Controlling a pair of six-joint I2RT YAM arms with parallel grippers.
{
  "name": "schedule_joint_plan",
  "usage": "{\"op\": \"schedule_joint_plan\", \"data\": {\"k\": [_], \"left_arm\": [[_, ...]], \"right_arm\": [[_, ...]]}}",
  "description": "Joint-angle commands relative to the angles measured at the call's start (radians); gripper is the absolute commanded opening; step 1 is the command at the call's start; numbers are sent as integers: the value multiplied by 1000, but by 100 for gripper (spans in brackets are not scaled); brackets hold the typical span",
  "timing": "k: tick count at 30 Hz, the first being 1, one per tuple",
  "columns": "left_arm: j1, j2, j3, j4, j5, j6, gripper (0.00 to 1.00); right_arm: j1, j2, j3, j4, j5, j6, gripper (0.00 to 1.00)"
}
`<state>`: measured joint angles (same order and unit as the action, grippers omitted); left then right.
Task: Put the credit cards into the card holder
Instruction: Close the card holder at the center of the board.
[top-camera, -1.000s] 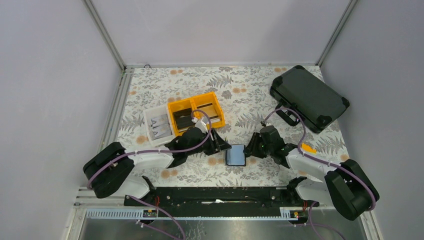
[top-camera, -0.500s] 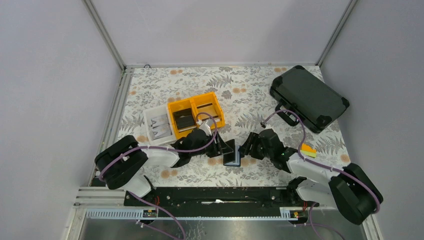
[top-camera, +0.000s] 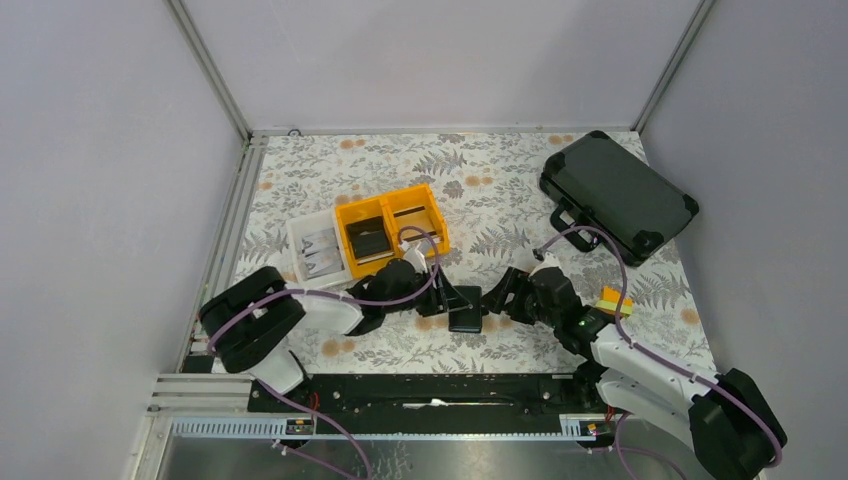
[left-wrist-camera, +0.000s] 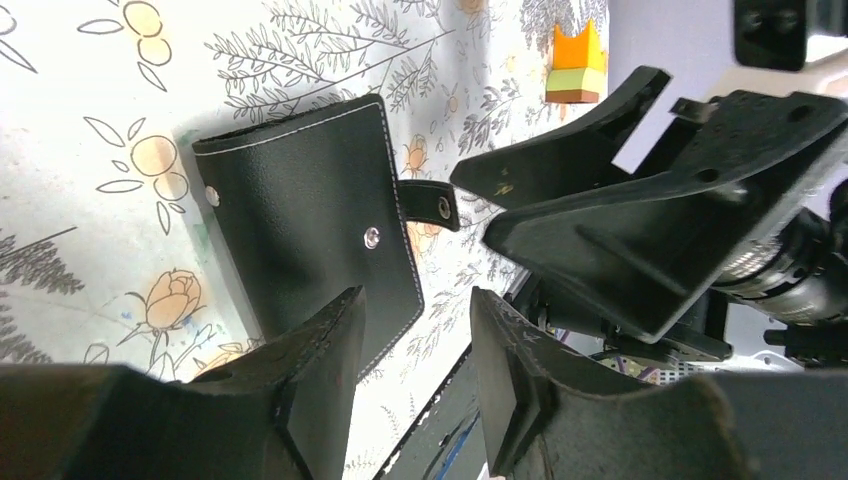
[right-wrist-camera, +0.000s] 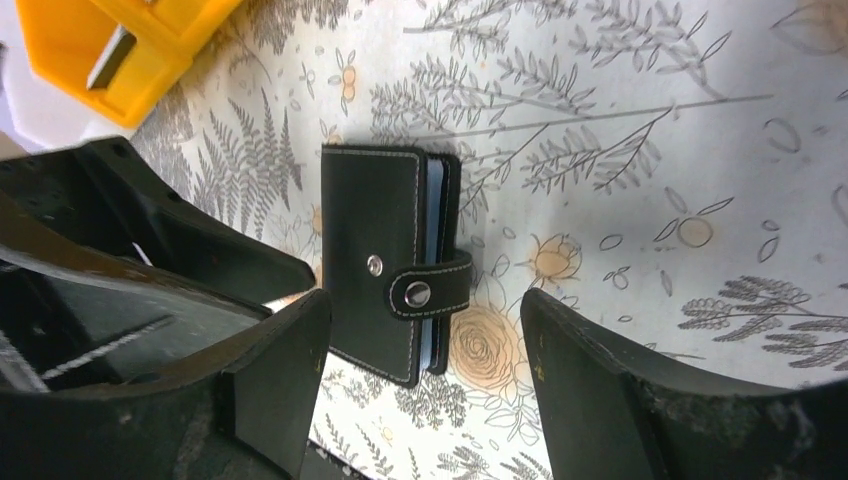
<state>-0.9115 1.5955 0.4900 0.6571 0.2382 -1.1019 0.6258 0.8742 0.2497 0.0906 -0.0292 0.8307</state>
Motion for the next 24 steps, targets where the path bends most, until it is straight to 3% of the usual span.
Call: {"op": "schedule_joint_plan", "data": {"k": [1, 7, 11, 15, 24], "left_arm": [[-1, -136, 29, -108, -70, 77, 46], [4, -188, 66, -384, -165, 73, 47], [13, -133, 43, -332, -97, -9, 47], [14, -86, 34, -306, -76, -59, 47], [13, 17, 37, -219, -38, -89, 46]], "right_arm": [[8, 37, -8, 10, -117, -6, 76], [46, 83, -36, 94, -136, 38, 69], [57, 140, -32, 126, -136, 49, 52], [66, 195, -21, 145, -125, 60, 48], [72, 278, -29, 135, -64, 50, 21]]}}
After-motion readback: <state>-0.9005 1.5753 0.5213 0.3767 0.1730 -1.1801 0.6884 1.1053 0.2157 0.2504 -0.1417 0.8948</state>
